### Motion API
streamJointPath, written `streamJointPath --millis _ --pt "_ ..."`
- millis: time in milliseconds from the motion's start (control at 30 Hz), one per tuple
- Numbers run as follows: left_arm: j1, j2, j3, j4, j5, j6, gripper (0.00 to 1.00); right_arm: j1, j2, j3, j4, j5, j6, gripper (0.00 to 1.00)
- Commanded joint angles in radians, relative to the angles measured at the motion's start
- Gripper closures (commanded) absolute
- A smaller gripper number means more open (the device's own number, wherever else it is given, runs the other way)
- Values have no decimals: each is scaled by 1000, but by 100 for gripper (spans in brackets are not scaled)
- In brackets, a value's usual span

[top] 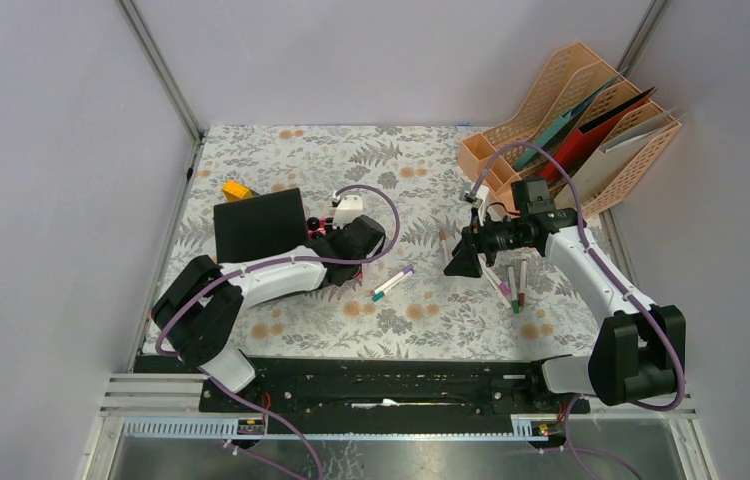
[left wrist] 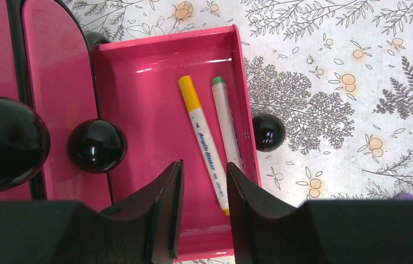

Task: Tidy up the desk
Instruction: Place the stationery in the drawer.

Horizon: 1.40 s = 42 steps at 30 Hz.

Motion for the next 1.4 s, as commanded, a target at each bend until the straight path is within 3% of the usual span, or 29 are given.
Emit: streamJointPath --millis 0,200,367,600,900,1367 --pt "2 -41 39 10 25 1 61 -1 -8 37 -12 9 -19 23" --pt "1 -122 -5 63 186 39 58 -1 -2 35 -11 16 -21 23" --pt "1 -239 -111 187 353 80 48 -2 7 35 -11 23 -20 23" --pt "2 -386 -215 295 496 102 3 -1 21 28 9 54 -4 23" --pt "6 -467 -273 327 580 100 1 1 26 10 118 209 102 24" --pt "12 -589 -349 381 643 94 1 171 165 72 254 698 274 23"
